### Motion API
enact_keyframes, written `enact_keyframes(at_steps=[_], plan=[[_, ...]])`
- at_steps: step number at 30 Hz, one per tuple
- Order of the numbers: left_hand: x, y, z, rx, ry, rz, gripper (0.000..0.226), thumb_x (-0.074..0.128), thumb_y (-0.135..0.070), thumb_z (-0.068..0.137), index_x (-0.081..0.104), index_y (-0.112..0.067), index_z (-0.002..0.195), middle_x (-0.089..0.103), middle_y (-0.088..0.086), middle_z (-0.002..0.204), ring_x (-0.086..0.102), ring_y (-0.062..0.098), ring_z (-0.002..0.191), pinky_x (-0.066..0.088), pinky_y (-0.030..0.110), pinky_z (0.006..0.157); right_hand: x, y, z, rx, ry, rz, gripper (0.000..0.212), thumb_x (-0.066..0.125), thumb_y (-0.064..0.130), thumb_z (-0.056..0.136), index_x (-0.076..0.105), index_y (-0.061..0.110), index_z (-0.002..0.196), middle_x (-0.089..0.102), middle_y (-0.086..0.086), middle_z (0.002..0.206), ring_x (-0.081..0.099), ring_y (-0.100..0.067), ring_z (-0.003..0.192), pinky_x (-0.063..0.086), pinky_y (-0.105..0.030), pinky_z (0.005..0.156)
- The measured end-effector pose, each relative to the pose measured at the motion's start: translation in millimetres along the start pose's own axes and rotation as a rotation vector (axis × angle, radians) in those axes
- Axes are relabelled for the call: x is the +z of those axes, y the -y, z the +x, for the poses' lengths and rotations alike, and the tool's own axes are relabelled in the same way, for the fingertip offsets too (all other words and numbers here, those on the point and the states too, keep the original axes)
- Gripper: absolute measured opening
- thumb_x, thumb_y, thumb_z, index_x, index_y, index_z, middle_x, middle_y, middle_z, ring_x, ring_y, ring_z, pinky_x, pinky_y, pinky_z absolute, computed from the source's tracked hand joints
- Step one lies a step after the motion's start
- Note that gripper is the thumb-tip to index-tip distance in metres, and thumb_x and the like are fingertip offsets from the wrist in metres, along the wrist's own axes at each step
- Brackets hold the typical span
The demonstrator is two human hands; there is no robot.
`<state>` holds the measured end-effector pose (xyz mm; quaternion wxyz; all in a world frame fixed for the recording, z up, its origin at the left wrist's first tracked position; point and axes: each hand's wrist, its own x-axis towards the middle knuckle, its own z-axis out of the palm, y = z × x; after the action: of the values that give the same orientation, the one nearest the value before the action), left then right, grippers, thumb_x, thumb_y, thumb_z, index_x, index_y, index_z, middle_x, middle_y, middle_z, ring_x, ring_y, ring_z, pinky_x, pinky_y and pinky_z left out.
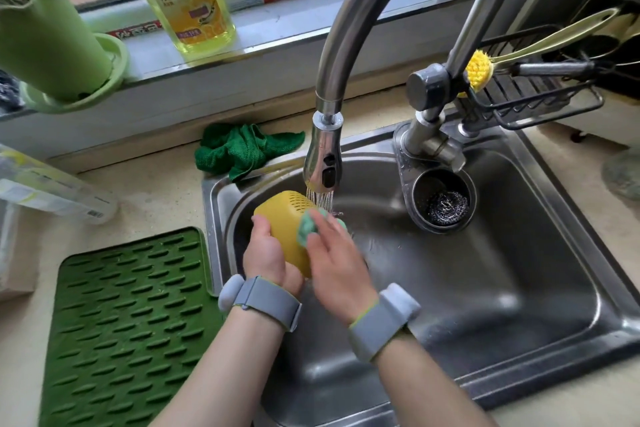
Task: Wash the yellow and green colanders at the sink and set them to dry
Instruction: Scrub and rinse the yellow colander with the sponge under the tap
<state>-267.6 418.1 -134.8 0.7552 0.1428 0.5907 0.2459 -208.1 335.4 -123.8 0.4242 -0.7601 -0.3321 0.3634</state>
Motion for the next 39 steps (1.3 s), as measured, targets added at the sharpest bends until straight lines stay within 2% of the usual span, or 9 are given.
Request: enact_keyframes(at_steps=[3, 8, 12, 19, 24, 28, 32, 35, 39], plan=[[6, 12, -9, 0.013, 0.126, 0.089, 0.057, 0.032, -0.050, 0.103, 0.056, -0.010, 0.135, 0.064, 0.012, 0.129, 0.062, 0.025, 0.118, 0.049, 0.038, 0.099, 0, 15, 18, -0.175, -0.057, -0.146, 0.048, 0.030, 0.034, 0.094, 0.054, 0.019, 0.132, 0.048, -0.003, 0.142, 0.040, -0.019, 0.133, 0.024, -0.032, 0.114], [4, 3, -16, 0.063, 0.171, 0.131, 0.053, 0.039, -0.049, 0.102, 0.059, -0.010, 0.131, 0.070, 0.017, 0.119, 0.067, 0.033, 0.109, 0.054, 0.045, 0.090, -35, -5, 52, 0.119, 0.035, -0.005, 0.028, 0.036, 0.025, 0.099, 0.062, 0.019, 0.108, 0.061, -0.004, 0.114, 0.053, -0.028, 0.112, 0.037, -0.029, 0.085], [2, 0, -14, 0.085, 0.155, 0.176, 0.049, 0.036, -0.042, 0.104, 0.059, -0.007, 0.130, 0.070, 0.016, 0.116, 0.069, 0.024, 0.098, 0.056, 0.033, 0.078, -2, 9, 7, -0.128, -0.041, -0.029, 0.042, 0.035, 0.027, 0.095, 0.051, 0.018, 0.133, 0.044, -0.004, 0.143, 0.037, -0.015, 0.133, 0.025, -0.026, 0.112], [2, -5, -20, 0.087, 0.227, 0.244, 0.050, 0.038, -0.046, 0.103, 0.061, -0.010, 0.128, 0.070, 0.018, 0.118, 0.066, 0.033, 0.111, 0.053, 0.047, 0.094, -41, -1, 52, 0.199, 0.075, 0.170, 0.030, 0.040, 0.028, 0.095, 0.069, 0.024, 0.094, 0.066, 0.000, 0.106, 0.055, -0.021, 0.102, 0.042, -0.033, 0.088], [0, -5, -18, 0.045, 0.188, 0.153, 0.050, 0.038, -0.041, 0.104, 0.057, -0.005, 0.134, 0.063, 0.023, 0.128, 0.063, 0.033, 0.116, 0.053, 0.041, 0.093, -11, 15, 23, -0.115, -0.005, 0.075, 0.032, 0.043, 0.025, 0.098, 0.061, 0.021, 0.123, 0.050, 0.002, 0.132, 0.042, -0.010, 0.125, 0.029, -0.030, 0.112], [-4, -15, -20, -0.003, 0.202, 0.122, 0.058, 0.039, -0.052, 0.100, 0.060, -0.005, 0.127, 0.067, 0.023, 0.123, 0.062, 0.039, 0.116, 0.048, 0.052, 0.099, -29, -12, 56, 0.230, 0.117, 0.105, 0.035, 0.041, 0.038, 0.093, 0.067, 0.018, 0.107, 0.065, -0.001, 0.118, 0.055, -0.022, 0.111, 0.040, -0.040, 0.101], [-5, -16, -20, -0.036, 0.128, 0.018, 0.068, 0.039, -0.058, 0.098, 0.058, 0.000, 0.127, 0.066, 0.025, 0.122, 0.062, 0.042, 0.112, 0.052, 0.052, 0.083, -24, -35, 33, 0.506, 0.011, 0.338, 0.036, 0.050, 0.046, 0.078, 0.073, 0.019, 0.085, 0.071, -0.001, 0.088, 0.061, -0.026, 0.091, 0.048, -0.040, 0.088], [-6, -8, -13, -0.036, -0.017, -0.037, 0.068, 0.037, -0.059, 0.098, 0.053, -0.004, 0.133, 0.062, 0.023, 0.128, 0.063, 0.040, 0.109, 0.054, 0.050, 0.074, -18, -32, 11, 0.266, 0.047, 0.322, 0.040, 0.039, 0.042, 0.082, 0.067, 0.029, 0.108, 0.070, 0.004, 0.106, 0.060, -0.022, 0.105, 0.047, -0.045, 0.097], [2, 4, -9, 0.096, -0.053, 0.085, 0.054, 0.043, -0.053, 0.099, 0.062, -0.010, 0.124, 0.070, 0.015, 0.119, 0.070, 0.029, 0.101, 0.057, 0.038, 0.078, 4, -11, 6, -0.112, 0.014, -0.090, 0.058, 0.029, 0.034, 0.089, 0.038, 0.016, 0.144, 0.036, -0.006, 0.151, 0.028, -0.019, 0.141, 0.018, -0.039, 0.118]])
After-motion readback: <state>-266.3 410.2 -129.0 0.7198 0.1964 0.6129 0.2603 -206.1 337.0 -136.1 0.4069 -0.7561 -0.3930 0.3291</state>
